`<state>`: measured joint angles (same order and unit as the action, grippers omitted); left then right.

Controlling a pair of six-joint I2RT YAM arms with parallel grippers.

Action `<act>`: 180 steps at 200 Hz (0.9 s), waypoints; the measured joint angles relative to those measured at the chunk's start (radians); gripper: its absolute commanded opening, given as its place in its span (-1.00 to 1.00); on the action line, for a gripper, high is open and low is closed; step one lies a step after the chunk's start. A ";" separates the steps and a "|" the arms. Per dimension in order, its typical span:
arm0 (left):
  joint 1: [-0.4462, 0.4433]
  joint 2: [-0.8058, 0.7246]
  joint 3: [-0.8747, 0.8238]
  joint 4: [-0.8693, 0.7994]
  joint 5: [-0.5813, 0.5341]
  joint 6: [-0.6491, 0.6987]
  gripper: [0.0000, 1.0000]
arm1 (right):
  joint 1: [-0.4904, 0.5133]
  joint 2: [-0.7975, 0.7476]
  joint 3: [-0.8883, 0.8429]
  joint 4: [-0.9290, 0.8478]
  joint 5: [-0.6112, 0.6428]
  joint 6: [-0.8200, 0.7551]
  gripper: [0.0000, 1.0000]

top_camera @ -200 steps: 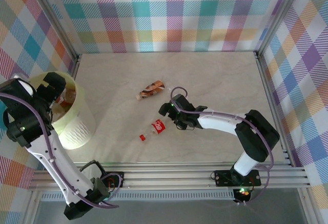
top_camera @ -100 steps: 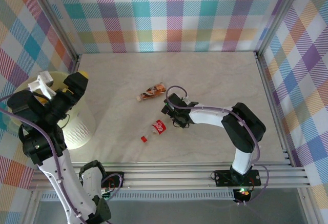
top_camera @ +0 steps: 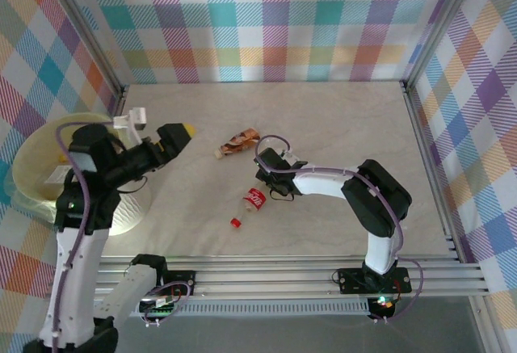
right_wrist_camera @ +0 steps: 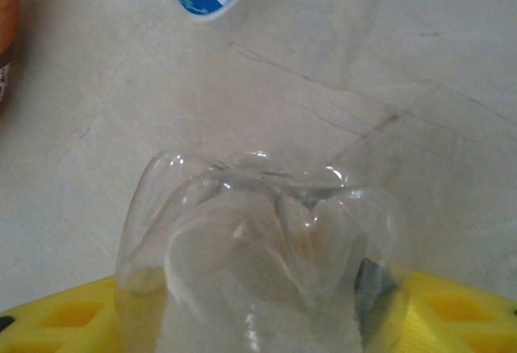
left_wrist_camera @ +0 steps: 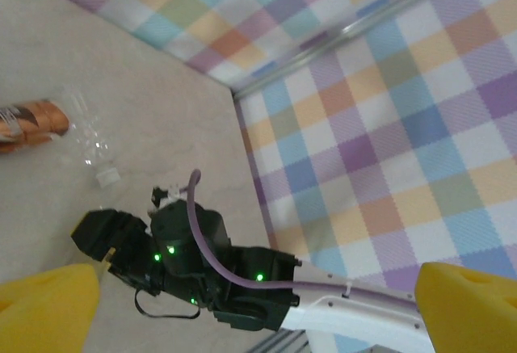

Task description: Put the plastic bottles in the bin

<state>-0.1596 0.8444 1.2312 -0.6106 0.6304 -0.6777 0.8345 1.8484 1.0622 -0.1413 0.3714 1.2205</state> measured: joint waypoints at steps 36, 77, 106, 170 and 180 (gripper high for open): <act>-0.217 0.116 0.000 0.023 -0.151 0.031 1.00 | 0.000 -0.059 -0.071 0.100 0.008 -0.098 0.05; -0.358 0.239 0.000 0.077 -0.254 0.067 1.00 | 0.000 -0.182 -0.166 0.143 0.045 -0.236 -0.05; -0.393 0.301 -0.061 0.216 -0.269 0.068 1.00 | 0.000 -0.270 -0.243 0.151 0.075 -0.298 -0.09; -0.433 0.387 -0.232 0.407 -0.253 0.093 1.00 | 0.000 -0.470 -0.386 0.233 0.127 -0.347 -0.17; -0.433 0.386 -0.248 0.414 -0.234 0.113 1.00 | 0.000 -0.510 -0.407 0.250 0.127 -0.346 -0.18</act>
<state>-0.5930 1.2304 0.9829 -0.1967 0.3965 -0.5652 0.8345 1.3388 0.6556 0.1089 0.4988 0.8745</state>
